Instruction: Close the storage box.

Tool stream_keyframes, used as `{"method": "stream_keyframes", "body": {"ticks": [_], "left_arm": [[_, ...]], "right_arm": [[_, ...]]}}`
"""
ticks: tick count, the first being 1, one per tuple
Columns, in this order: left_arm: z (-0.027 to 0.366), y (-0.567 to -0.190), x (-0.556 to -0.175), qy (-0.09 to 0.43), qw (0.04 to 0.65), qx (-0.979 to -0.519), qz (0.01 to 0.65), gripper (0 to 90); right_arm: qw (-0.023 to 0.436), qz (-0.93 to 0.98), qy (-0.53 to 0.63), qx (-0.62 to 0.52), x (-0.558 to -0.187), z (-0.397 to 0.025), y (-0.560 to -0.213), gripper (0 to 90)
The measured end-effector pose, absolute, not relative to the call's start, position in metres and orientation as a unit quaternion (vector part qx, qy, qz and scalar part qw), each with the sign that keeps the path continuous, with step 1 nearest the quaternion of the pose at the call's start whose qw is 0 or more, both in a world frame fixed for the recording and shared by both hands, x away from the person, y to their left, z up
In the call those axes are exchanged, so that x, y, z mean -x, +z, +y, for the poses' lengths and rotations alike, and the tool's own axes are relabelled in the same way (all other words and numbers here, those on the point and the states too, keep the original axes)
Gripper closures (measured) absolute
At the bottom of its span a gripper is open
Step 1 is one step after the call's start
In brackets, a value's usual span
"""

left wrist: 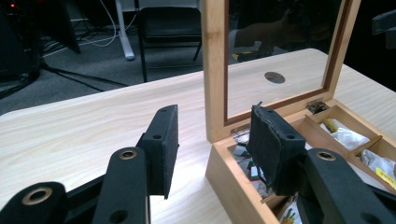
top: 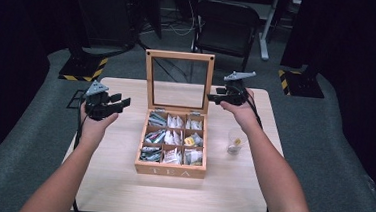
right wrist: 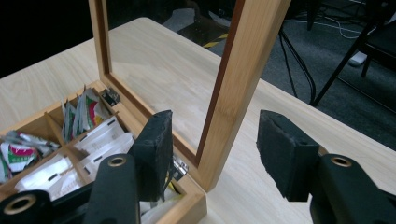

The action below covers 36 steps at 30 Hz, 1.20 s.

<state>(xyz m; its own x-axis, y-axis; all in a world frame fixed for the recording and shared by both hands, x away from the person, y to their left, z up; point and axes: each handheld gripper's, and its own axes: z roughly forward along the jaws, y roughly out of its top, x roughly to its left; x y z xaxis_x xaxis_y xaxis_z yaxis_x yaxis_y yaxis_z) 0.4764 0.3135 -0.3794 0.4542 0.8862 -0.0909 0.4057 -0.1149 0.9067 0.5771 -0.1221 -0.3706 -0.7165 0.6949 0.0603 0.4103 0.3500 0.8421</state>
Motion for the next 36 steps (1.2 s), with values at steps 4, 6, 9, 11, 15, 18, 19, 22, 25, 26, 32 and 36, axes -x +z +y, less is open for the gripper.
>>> {"method": "stream_keyframes", "body": {"ticks": [4,6,9,11,15,18,19,22,25,26,32,36], "left_arm": [[0.319,-0.38,-0.474,0.251,0.48,-0.701,0.464,52.7],[0.321,-0.38,-0.473,0.251,0.479,-0.701,0.465,52.7],[0.323,-0.38,-0.471,0.252,0.478,-0.7,0.468,52.7],[0.324,-0.379,-0.47,0.253,0.479,-0.698,0.468,52.7],[0.325,-0.378,-0.468,0.255,0.479,-0.698,0.468,52.7],[0.327,-0.378,-0.468,0.257,0.478,-0.698,0.468,52.7],[0.327,-0.377,-0.467,0.256,0.478,-0.697,0.469,52.7],[0.327,-0.377,-0.467,0.257,0.479,-0.696,0.469,52.7],[0.327,-0.377,-0.468,0.257,0.479,-0.696,0.47,52.7],[0.327,-0.378,-0.468,0.256,0.479,-0.696,0.47,52.7],[0.327,-0.378,-0.468,0.257,0.478,-0.696,0.471,52.7],[0.328,-0.378,-0.468,0.258,0.476,-0.697,0.47,52.7]], "right_arm": [[0.155,0.807,0.453,-0.345,-0.584,-0.118,-0.374,44.6],[0.152,0.807,0.451,-0.349,-0.586,-0.116,-0.376,44.6],[0.151,0.804,0.459,-0.347,-0.59,-0.113,-0.378,44.9],[0.149,0.802,0.461,-0.349,-0.592,-0.111,-0.38,45.0],[0.147,0.801,0.462,-0.352,-0.596,-0.107,-0.384,45.1],[0.15,0.799,0.463,-0.354,-0.597,-0.106,-0.385,44.8],[0.149,0.797,0.464,-0.356,-0.598,-0.105,-0.385,44.7],[0.147,0.795,0.469,-0.355,-0.599,-0.103,-0.386,44.0],[0.147,0.794,0.47,-0.356,-0.599,-0.101,-0.387,43.4],[0.149,0.795,0.47,-0.354,-0.6,-0.101,-0.388,43.7],[0.147,0.795,0.472,-0.351,-0.6,-0.102,-0.386,46.0],[0.141,0.797,0.473,-0.348,-0.599,-0.105,-0.385,48.9]]}}
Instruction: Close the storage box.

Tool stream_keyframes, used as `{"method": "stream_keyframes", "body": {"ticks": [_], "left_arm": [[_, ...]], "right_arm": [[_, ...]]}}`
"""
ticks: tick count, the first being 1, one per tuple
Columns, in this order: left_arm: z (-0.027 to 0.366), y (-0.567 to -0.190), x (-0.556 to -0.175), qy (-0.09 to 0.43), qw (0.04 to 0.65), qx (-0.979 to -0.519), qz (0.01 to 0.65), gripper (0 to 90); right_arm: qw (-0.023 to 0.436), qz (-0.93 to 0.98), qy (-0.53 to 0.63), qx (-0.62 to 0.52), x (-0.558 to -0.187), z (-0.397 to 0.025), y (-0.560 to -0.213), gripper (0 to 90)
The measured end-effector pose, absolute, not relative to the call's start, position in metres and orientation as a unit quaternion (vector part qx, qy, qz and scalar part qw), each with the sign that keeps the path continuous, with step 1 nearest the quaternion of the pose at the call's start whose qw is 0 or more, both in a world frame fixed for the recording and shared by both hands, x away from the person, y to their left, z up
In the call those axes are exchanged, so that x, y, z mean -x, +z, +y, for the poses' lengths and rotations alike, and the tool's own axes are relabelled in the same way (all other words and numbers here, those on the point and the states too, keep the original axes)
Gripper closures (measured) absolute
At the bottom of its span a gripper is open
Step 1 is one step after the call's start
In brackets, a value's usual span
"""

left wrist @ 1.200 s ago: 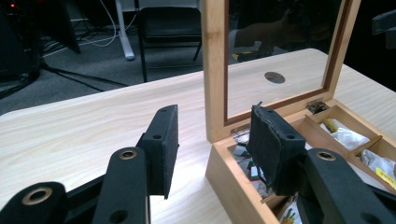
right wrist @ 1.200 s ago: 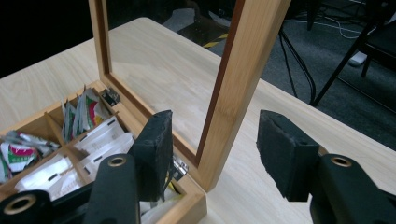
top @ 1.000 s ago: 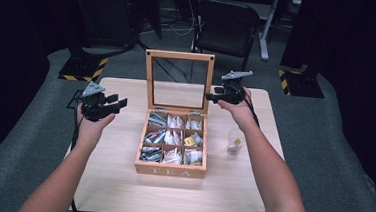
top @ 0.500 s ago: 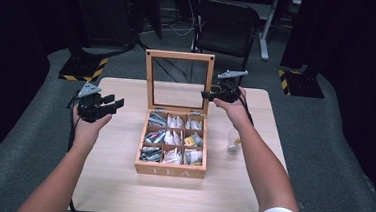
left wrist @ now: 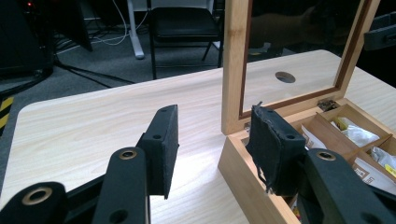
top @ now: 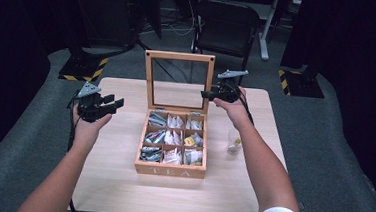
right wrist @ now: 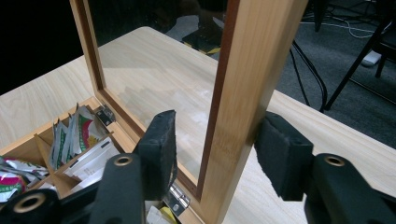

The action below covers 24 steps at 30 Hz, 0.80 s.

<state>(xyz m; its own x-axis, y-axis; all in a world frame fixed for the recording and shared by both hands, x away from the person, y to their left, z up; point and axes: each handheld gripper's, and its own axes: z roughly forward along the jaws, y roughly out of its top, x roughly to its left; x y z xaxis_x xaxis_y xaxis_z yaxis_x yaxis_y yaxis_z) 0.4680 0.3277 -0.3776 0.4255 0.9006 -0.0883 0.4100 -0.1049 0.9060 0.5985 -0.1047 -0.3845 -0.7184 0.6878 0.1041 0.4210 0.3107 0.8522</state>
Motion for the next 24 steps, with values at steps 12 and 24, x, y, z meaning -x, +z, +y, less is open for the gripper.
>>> {"method": "stream_keyframes", "body": {"ticks": [12,24], "left_arm": [[0.321,-0.382,-0.473,0.255,0.475,-0.701,0.468,52.6],[0.314,-0.381,-0.475,0.25,0.478,-0.706,0.459,52.7]], "right_arm": [[0.137,0.802,0.467,-0.346,-0.589,-0.108,-0.376,56.8],[0.138,0.798,0.491,-0.322,-0.573,-0.112,-0.358,62.6]]}}
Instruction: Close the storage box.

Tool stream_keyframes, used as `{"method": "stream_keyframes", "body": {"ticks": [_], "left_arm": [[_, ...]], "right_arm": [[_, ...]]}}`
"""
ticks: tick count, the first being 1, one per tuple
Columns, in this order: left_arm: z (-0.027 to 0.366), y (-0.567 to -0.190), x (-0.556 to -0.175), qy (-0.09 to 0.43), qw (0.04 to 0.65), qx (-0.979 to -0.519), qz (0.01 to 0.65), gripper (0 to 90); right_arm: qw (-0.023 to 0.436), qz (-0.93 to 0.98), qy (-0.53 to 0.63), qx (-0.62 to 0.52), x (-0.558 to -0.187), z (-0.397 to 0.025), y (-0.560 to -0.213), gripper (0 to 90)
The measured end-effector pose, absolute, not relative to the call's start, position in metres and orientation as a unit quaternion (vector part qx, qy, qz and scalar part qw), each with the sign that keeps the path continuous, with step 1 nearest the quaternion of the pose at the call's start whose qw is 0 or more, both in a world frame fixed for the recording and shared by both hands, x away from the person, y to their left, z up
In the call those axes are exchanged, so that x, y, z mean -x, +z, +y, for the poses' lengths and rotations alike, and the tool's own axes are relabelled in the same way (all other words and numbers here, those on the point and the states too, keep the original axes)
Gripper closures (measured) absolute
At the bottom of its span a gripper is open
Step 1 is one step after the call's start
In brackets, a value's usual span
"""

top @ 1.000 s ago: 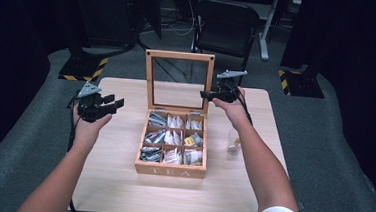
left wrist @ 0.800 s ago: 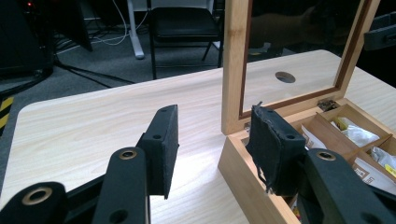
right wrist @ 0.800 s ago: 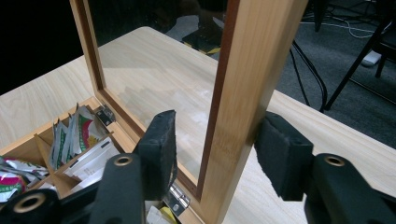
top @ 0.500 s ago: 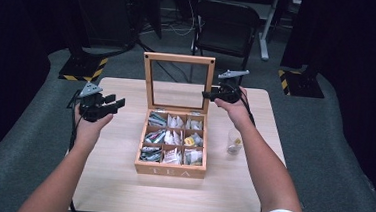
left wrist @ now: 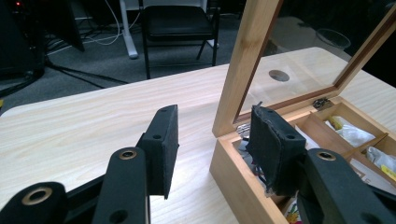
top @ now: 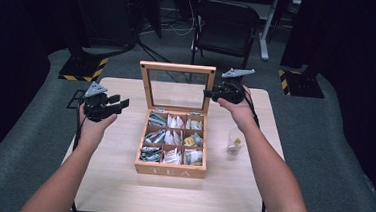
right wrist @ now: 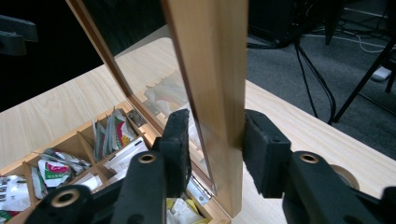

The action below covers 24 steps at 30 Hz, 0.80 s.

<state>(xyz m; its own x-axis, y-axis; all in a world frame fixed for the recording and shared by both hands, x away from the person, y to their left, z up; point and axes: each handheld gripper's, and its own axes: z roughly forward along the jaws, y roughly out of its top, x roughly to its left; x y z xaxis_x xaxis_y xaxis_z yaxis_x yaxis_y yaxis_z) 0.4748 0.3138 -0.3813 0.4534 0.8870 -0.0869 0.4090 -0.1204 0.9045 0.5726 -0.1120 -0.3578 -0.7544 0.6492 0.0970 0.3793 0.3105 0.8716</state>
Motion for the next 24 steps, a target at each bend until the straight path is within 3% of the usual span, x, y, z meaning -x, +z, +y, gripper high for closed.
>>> {"method": "stream_keyframes", "body": {"ticks": [24], "left_arm": [[0.28,-0.368,-0.479,0.235,0.498,-0.724,0.415,53.9]], "right_arm": [[0.132,0.814,0.488,-0.286,-0.536,-0.116,-0.361,58.7]]}}
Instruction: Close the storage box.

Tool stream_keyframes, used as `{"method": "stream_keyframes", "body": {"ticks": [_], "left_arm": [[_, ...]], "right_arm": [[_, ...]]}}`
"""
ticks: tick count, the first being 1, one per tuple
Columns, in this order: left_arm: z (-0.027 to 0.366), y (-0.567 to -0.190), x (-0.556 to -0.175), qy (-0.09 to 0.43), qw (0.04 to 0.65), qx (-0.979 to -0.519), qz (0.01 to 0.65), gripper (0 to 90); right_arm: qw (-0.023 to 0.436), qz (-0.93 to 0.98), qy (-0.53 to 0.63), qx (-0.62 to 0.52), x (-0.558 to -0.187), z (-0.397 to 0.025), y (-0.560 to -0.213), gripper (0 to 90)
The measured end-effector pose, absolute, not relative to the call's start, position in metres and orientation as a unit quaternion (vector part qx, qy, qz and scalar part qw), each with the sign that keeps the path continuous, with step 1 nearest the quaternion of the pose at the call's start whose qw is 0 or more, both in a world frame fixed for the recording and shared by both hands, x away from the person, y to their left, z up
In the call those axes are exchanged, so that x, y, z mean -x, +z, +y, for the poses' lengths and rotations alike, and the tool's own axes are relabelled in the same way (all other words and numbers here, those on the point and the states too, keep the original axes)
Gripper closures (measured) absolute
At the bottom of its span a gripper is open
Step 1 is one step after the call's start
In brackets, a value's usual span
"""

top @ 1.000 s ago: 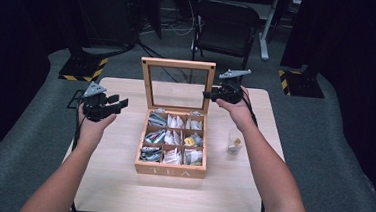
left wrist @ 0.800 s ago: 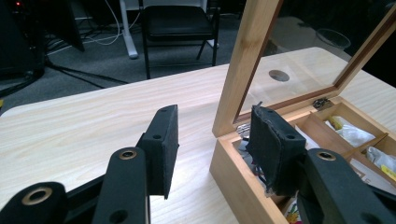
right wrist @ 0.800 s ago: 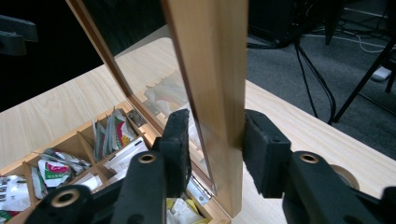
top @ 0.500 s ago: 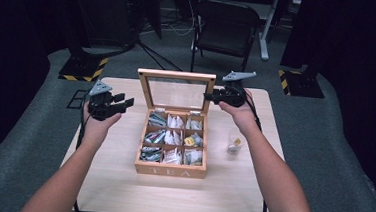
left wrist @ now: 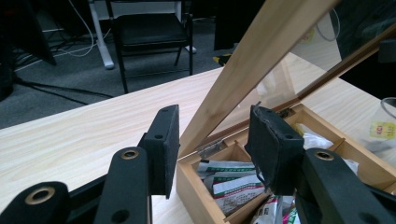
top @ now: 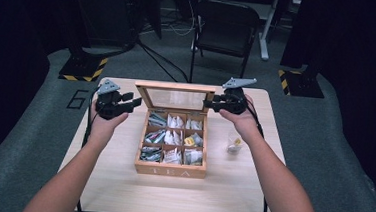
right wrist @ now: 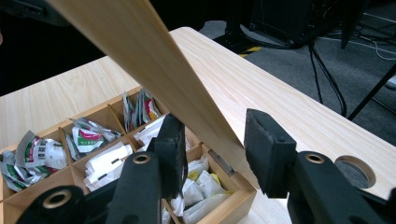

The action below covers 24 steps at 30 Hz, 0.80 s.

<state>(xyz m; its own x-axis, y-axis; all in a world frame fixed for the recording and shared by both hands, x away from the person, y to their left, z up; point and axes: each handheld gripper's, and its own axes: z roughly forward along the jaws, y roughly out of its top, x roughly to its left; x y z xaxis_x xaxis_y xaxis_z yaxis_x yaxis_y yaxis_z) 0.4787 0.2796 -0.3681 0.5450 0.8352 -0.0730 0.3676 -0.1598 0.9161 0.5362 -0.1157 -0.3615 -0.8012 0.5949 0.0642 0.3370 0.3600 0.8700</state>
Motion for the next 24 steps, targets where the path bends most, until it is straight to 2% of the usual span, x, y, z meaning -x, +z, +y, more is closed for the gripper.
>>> {"method": "stream_keyframes", "body": {"ticks": [14,24], "left_arm": [[0.263,-0.358,-0.476,0.244,0.511,-0.728,0.387,59.5],[0.264,-0.362,-0.469,0.245,0.51,-0.732,0.38,59.7]], "right_arm": [[0.143,0.814,0.491,-0.275,-0.528,-0.116,-0.366,57.6],[0.131,0.807,0.501,-0.284,-0.522,-0.121,-0.373,51.4]]}}
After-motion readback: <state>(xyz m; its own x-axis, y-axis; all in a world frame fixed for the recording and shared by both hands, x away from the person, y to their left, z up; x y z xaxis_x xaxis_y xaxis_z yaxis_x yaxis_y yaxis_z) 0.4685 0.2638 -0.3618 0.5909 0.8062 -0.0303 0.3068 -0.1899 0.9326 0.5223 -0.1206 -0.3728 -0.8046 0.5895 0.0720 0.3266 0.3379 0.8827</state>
